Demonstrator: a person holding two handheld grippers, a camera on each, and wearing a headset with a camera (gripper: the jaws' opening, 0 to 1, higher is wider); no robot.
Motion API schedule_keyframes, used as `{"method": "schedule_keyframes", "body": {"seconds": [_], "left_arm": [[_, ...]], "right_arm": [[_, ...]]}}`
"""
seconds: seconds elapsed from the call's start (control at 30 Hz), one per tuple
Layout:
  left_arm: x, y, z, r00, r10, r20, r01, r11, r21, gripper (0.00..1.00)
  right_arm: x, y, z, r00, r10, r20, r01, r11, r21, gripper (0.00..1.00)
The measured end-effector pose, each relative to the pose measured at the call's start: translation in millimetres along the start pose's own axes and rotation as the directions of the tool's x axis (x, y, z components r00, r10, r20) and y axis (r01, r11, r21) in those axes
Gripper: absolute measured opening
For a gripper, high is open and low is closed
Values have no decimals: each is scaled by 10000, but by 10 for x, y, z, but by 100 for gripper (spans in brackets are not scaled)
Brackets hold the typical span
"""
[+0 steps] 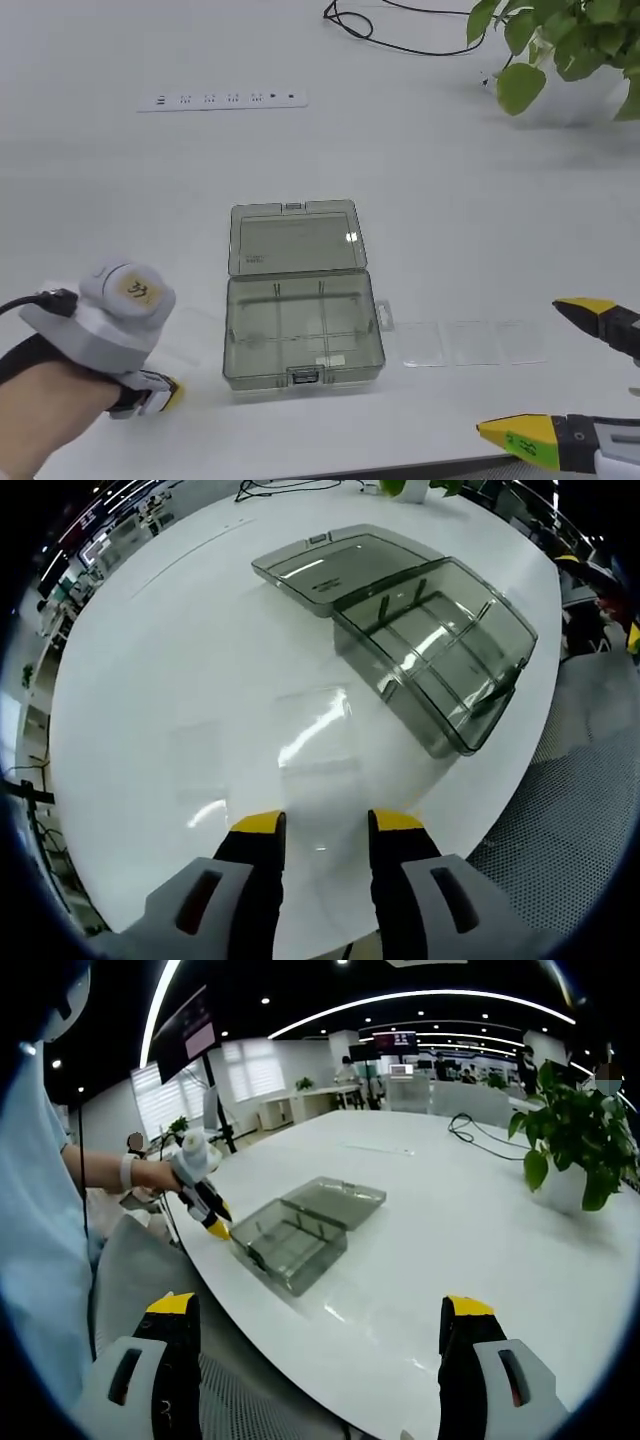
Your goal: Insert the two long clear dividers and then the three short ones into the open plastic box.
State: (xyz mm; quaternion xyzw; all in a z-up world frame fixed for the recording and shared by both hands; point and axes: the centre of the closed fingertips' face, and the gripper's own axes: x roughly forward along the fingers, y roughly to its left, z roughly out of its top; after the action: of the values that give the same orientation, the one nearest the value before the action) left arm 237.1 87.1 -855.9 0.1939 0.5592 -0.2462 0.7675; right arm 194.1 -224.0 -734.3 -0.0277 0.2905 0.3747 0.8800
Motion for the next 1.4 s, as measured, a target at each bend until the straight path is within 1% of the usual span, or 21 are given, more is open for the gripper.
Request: {"method": "schedule_keyframes", "body": {"seconds": [0.1,0.23,0.4,0.5,0.6,0.63,0.67,0.73,0.77,0.8,0.83,0.9,0.93,1.0,1.13,1.17,1.2,1.33,1.37,1.4], "left_arm": [[-12,12,9,10000,-71,56,71,9998,-159,31],[-21,2,-4,10000,-82,-25,81,9999,-133,30],[-21,23,5,9999,-87,52,88,9998,-189,30],[-31,24,15,9997,-176,186,182,9991,-373,30],[-32,51,20,9993,-194,310,208,9989,-431,30],[-40,57,22,9991,-231,369,250,9983,-532,30],[-60,40,28,9987,-266,440,292,9978,-593,30],[-84,33,44,9970,-370,679,431,9948,-922,30],[-89,39,45,9966,-378,736,449,9943,-967,30],[-95,34,53,9953,-432,873,526,9926,-1090,30],[-101,18,48,9935,-576,981,723,9855,-1538,30],[-107,33,27,9927,-595,1053,770,9822,-1715,30],[-125,12,25,9905,-678,1195,907,9760,-1979,30],[-162,5,29,9874,-667,1432,988,9682,-2298,30],[-235,-2,-4,9838,-615,1686,1039,9613,-2553,30],[-256,-5,8,9810,-613,1840,1107,9559,-2719,30],[-283,-4,15,9785,-607,1973,1153,9535,-2784,30],[-368,-47,14,9723,-731,2218,1398,9430,-3019,30],[-392,-42,25,9700,-668,2338,1390,9413,-3078,30],[-410,-41,49,9652,-646,2533,1465,9362,-3194,30]], "right_arm": [[8,5,3,10000,27,-5,-27,10000,7,100],[27,18,5,9999,102,-45,-102,9999,-15,100],[42,26,17,9998,161,-64,-161,9999,-36,100],[46,28,20,9998,186,-83,-186,9998,-51,100],[50,25,19,9998,183,-86,-184,9998,-38,100],[53,26,16,9998,187,-97,-187,9998,-26,100],[59,27,14,9998,195,-95,-195,9998,-9,100],[68,35,12,9997,226,-102,-226,9997,23,100],[75,40,10,9997,230,-115,-229,9997,46,100],[81,40,16,9998,205,-82,-204,9998,44,100],[89,33,21,9999,145,-54,-145,9999,93,100],[103,13,35,10000,4,17,-4,9997,262,100],[110,-3,55,9998,-125,136,119,9990,419,100],[121,3,86,9995,-101,288,82,9977,668,98],[158,-16,101,9994,-140,323,116,9972,742,97],[178,-21,103,9994,-98,323,73,9970,772,96],[190,-29,105,9995,-107,313,82,9968,796,96],[260,-44,141,9996,-212,197,193,9954,934,94],[296,-19,171,9995,-97,285,71,9960,889,93],[339,-15,170,9998,-64,181,47,9954,961,92]]}}
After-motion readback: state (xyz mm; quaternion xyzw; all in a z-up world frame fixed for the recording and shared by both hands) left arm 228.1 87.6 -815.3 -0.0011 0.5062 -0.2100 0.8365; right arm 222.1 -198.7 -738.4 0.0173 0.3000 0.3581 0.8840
